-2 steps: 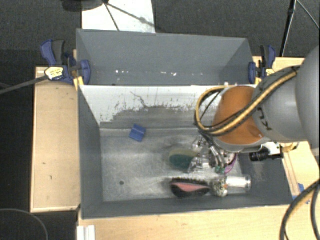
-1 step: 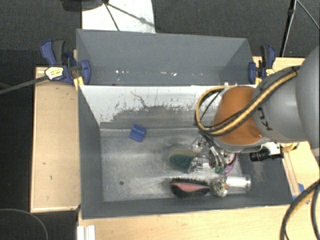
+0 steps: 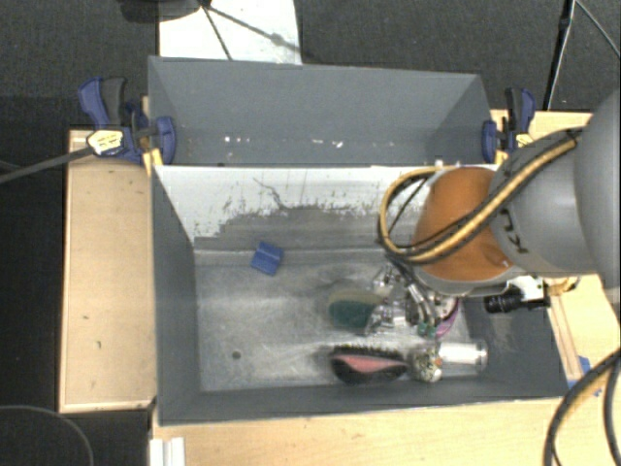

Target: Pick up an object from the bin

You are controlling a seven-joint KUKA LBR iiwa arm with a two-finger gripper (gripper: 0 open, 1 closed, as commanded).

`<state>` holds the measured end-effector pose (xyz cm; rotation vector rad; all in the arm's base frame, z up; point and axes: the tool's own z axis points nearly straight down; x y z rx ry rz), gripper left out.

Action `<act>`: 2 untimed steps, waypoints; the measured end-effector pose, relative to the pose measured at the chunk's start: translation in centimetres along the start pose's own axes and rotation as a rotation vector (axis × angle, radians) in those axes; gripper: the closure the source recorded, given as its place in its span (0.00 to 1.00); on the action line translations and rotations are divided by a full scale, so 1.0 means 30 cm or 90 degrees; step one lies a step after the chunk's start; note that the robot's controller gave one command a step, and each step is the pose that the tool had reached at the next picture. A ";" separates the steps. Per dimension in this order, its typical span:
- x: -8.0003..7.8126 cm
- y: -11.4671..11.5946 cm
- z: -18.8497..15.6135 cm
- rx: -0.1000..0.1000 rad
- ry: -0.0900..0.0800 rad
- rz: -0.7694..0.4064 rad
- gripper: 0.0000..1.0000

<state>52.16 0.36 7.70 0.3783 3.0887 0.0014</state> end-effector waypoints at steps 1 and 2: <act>-0.007 0.019 0.000 0.002 0.002 -0.059 1.00; -0.007 0.030 -0.645 0.000 0.012 -0.112 1.00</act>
Offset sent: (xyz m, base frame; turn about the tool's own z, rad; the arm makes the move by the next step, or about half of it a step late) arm -0.0037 0.0089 -0.0070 -0.0982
